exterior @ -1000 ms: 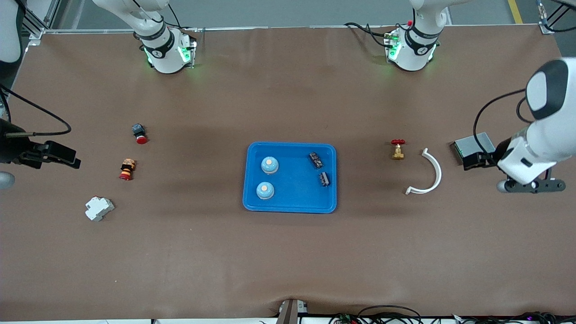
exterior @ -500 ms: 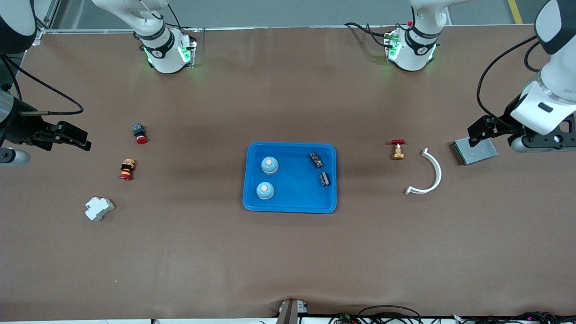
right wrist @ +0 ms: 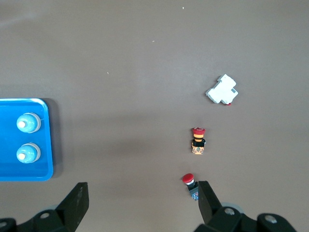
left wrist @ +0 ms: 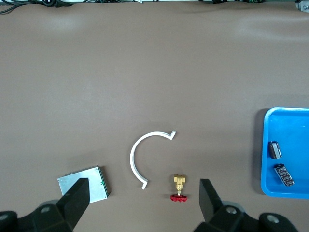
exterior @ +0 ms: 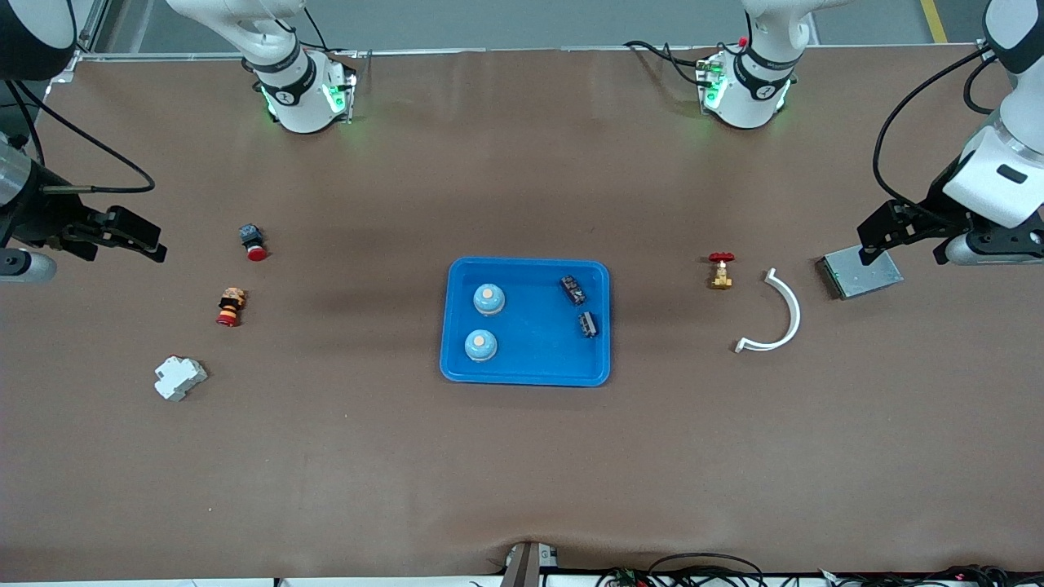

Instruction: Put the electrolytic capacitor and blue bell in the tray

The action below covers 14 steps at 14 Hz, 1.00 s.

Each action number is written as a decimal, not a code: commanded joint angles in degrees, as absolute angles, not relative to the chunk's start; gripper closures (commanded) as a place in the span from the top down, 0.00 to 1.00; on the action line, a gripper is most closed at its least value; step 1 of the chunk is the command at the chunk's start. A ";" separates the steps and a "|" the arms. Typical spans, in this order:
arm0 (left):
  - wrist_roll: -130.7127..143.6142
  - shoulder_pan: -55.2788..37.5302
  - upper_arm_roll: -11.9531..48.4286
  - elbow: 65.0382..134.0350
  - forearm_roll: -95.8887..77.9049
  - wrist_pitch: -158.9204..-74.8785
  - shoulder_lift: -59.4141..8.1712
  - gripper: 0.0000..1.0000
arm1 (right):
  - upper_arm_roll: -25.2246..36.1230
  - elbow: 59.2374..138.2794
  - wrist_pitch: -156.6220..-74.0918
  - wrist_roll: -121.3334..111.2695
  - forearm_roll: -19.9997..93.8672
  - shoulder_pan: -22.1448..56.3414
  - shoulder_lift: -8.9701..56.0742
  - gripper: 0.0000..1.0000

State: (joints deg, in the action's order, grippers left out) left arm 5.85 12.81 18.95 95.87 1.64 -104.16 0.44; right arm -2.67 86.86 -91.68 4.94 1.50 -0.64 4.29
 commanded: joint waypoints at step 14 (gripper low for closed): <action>9.32 -3.69 6.68 93.16 1.67 -103.18 -1.14 1.00 | -0.62 87.01 -87.02 2.64 0.79 -0.18 2.37 1.00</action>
